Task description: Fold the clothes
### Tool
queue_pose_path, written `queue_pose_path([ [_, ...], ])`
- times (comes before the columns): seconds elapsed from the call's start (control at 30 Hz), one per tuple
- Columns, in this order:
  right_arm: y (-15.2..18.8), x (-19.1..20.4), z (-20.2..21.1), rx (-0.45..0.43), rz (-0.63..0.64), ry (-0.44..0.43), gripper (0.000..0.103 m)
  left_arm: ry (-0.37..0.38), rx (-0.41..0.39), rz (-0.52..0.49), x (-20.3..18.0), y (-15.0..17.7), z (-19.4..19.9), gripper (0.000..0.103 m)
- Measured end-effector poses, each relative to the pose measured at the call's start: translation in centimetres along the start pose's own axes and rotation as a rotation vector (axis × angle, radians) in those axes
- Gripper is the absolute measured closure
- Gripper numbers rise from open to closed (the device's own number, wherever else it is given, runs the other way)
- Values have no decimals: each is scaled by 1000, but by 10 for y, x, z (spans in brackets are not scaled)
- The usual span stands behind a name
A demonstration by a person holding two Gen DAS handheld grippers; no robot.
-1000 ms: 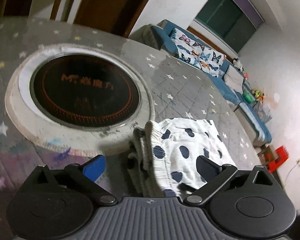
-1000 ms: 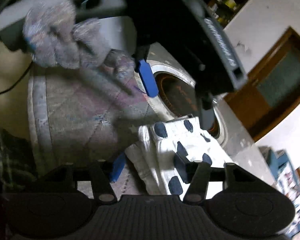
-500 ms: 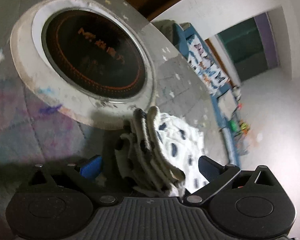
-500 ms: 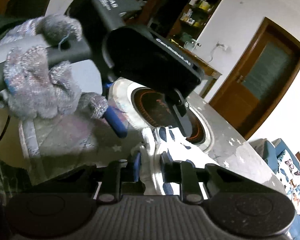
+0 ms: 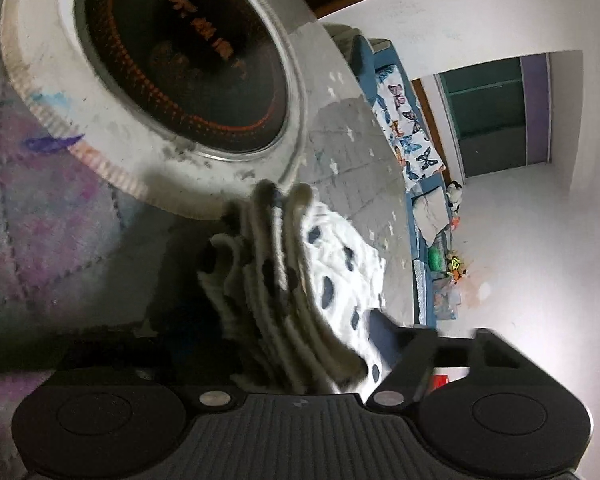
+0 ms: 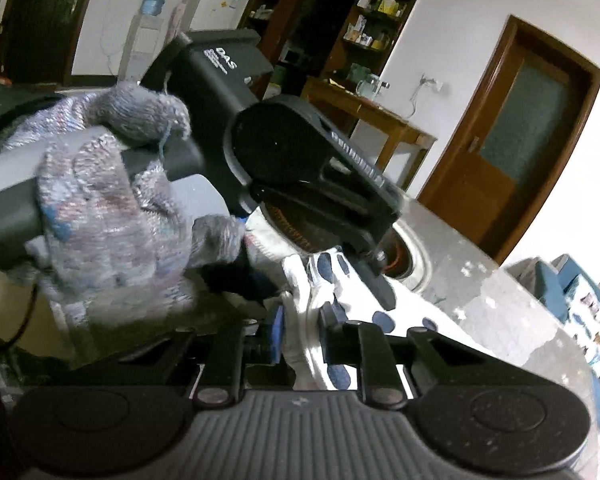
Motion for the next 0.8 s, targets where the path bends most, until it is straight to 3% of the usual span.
queue_pose_path([
  [0.07,5,1,0,17,-26,-28,76,0,7,14,7,-1,0,67],
  [0.13,9,-6,2,31,-77,-48,72,7,12,7,10,-2,0,71],
  [0.27,16,-38,7,59,-233,-75,71,16,18,-40,11,-2,2,71],
  [0.4,29,-82,-4,91,-349,-23,68,13,18,-93,8,2,1,71],
  [0.53,46,-108,-30,145,-401,37,63,19,16,-96,11,4,5,70],
  [0.8,69,-152,-85,226,-480,108,62,24,19,-101,10,5,3,70],
])
Point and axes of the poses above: each gripper's, at about its wrist camera, not at the fingertips, and z roughly against the way its jaws point, x to its left, y to its underside, the point moved 9 cm from there along -z, roughly the way its jaws point, and after that the axes turned 11 degrees about y, right-handed, at the moved point
